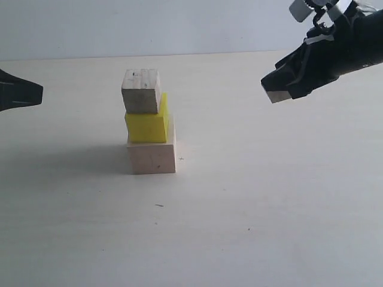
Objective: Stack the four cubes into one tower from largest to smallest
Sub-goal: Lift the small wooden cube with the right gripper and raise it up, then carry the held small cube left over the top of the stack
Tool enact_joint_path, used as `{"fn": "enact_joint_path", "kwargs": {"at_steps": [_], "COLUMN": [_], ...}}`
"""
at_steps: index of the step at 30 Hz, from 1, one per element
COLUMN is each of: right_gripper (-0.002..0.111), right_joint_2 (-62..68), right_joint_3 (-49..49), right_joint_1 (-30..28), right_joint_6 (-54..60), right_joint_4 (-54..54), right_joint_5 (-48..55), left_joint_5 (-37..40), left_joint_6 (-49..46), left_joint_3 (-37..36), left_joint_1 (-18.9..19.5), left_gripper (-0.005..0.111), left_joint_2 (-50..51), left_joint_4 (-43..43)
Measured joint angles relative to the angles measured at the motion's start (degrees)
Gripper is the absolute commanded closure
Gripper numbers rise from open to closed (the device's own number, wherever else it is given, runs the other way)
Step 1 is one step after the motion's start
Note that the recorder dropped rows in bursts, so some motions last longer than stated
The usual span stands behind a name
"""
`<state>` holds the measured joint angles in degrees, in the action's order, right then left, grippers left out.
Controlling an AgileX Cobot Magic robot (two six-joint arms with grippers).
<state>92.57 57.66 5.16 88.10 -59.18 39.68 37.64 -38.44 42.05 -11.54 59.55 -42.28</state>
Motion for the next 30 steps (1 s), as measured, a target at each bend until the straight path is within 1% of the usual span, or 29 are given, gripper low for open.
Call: {"fn": "enact_joint_path", "kwargs": {"at_steps": [4,6,10,13,17,20,25,27,30], "right_gripper": [0.108,0.108,0.108,0.108,0.108,0.108,0.108,0.108,0.108], "right_joint_2": [0.0,0.0,0.1,1.87,6.48,10.37,14.9,16.25,18.46], "right_joint_3": [0.0,-0.02,-0.02,0.84,4.61,7.71,12.7,14.02,15.84], "right_joint_1": [-0.11,-0.25,-0.25,-0.25,-0.25,-0.25,0.81,2.07,5.94], "right_joint_6": [-0.46,4.32,20.27,28.73,30.74,30.96,30.7,30.7,31.22], "right_joint_4": [-3.2,-9.51,-26.45,-36.94,-39.41,-39.52,-39.52,-39.41,-38.94], "right_joint_5": [-3.0,-2.29,6.17,16.27,24.75,28.14,28.83,29.06,29.07], "left_joint_5": [0.11,0.11,0.11,0.22,1.52,2.61,3.09,3.09,3.09], "left_joint_6": [0.0,0.0,0.0,0.0,0.0,0.0,0.0,0.0,0.0], "left_joint_3": [0.0,0.0,0.0,0.0,0.0,0.0,0.0,0.0,0.0], "left_joint_1": [0.0,0.0,0.0,0.0,0.0,0.0,0.0,0.0,0.0], "left_gripper": [0.107,0.107,0.107,0.107,0.107,0.107,0.107,0.107,0.107], "left_joint_2": [0.0,0.0,0.0,0.0,0.0,0.0,0.0,0.0,0.0], "left_joint_4": [0.0,0.0,0.0,0.0,0.0,0.0,0.12,0.12,0.12]}}
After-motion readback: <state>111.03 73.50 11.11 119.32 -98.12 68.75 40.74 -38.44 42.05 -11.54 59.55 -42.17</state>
